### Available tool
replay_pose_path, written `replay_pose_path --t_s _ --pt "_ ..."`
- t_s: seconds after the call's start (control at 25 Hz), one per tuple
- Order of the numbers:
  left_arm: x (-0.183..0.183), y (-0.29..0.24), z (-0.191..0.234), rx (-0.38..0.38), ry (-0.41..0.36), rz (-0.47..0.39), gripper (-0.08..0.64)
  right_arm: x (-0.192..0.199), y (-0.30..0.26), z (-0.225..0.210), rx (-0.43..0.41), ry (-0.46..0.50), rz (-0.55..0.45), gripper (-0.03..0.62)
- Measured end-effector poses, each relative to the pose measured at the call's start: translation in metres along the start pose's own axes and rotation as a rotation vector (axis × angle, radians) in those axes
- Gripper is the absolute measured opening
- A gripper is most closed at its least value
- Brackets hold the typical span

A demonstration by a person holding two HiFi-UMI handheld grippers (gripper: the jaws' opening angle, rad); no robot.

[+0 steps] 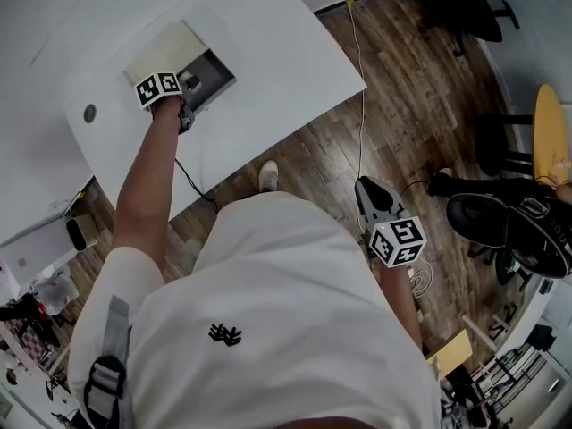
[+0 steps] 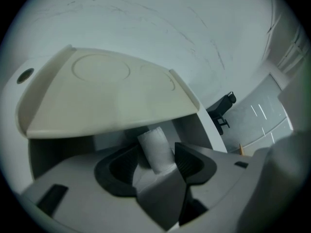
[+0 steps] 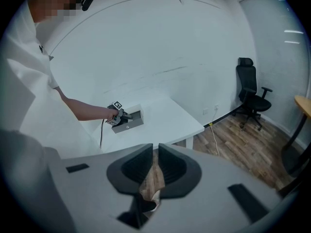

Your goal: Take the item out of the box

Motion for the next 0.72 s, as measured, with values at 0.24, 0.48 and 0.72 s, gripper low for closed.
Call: replay_pose_path --t_s 0.24,0.48,0.72 --pt "-0.002 -0.002 -0.001 0.034 0.013 0.004 0.213 0.008 0.006 -0.003 0.017 -0.019 0.009 0.037" --pt "0.001 0.009 -0.003 0.044 -0.026 -0.02 0.196 0.017 0.014 -0.006 0.02 -0.014 0.009 0.037" --pt "0.006 0.028 -0.017 0.073 -0.049 -0.057 0.193 0.022 0.026 -0.013 0.014 0.002 -0.003 0.037"
Point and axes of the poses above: the fingertips, and each gripper's own axes: y backward along the fingers, z to its left, x out of its underside, the point moved 5 cm from there along y, backward along the fingers, and after that the axes turned 5 degrees about x, right-handed, at the moved point
